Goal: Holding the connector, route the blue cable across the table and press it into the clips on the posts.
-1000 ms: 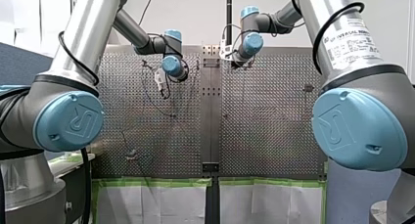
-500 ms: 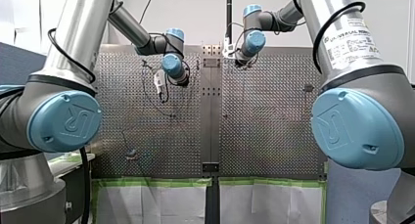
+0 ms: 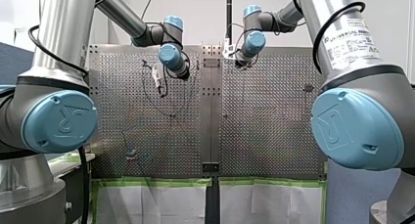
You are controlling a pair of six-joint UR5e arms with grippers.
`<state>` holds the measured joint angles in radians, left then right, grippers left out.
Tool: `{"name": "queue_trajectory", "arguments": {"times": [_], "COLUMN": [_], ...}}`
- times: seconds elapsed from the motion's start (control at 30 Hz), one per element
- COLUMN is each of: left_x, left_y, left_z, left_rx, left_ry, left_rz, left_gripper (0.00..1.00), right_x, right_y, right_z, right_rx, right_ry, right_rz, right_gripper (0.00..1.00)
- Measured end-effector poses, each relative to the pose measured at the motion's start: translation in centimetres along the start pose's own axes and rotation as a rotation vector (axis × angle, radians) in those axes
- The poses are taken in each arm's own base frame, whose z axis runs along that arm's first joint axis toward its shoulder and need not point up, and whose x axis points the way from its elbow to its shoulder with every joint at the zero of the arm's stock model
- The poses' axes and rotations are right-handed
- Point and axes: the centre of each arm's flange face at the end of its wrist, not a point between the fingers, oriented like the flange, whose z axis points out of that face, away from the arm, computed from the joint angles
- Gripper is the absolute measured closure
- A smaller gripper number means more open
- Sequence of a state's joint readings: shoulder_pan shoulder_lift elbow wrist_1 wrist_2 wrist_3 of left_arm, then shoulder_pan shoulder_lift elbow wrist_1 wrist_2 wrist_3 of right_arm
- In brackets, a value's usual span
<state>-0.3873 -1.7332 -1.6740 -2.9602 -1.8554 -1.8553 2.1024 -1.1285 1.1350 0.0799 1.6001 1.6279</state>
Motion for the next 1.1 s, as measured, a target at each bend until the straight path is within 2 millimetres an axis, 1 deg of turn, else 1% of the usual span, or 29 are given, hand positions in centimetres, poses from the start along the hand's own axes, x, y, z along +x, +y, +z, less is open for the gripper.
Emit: {"name": "queue_trajectory", "arguments": {"times": [0.17, 0.33, 0.67, 0.73, 0.9, 1.1], "left_x": [-1.5, -3.2, -5.5, -5.7, -5.5, -4.4], "left_y": [-1.3, -3.2, -7.2, -7.9, -9.5, -11.8], "left_z": [-1.7, -3.6, -5.3, -5.8, -6.9, -7.8], "left_rx": [0.026, 0.051, 0.073, 0.073, 0.089, 0.113], "left_ry": [-0.027, -0.077, -0.154, -0.155, -0.142, -0.102], "left_rz": [0.014, 0.009, -0.016, -0.015, -0.002, 0.048], "left_gripper": [0.00, 0.00, 0.00, 0.00, 0.00, 0.00], "right_x": [0.0, -0.1, -0.2, -0.2, -0.3, -0.2], "right_y": [-0.1, -0.4, -0.5, -0.5, -0.4, -0.2], "right_z": [0.0, -0.1, -0.2, -0.2, -0.1, -0.1], "right_rx": [0.002, 0.006, 0.009, 0.009, 0.007, 0.005], "right_ry": [-0.001, -0.002, -0.006, -0.006, -0.006, -0.004], "right_rz": [0.000, -0.001, -0.005, -0.005, -0.004, -0.002], "right_gripper": [1.00, 1.00, 1.00, 1.00, 1.00, 1.00]}}
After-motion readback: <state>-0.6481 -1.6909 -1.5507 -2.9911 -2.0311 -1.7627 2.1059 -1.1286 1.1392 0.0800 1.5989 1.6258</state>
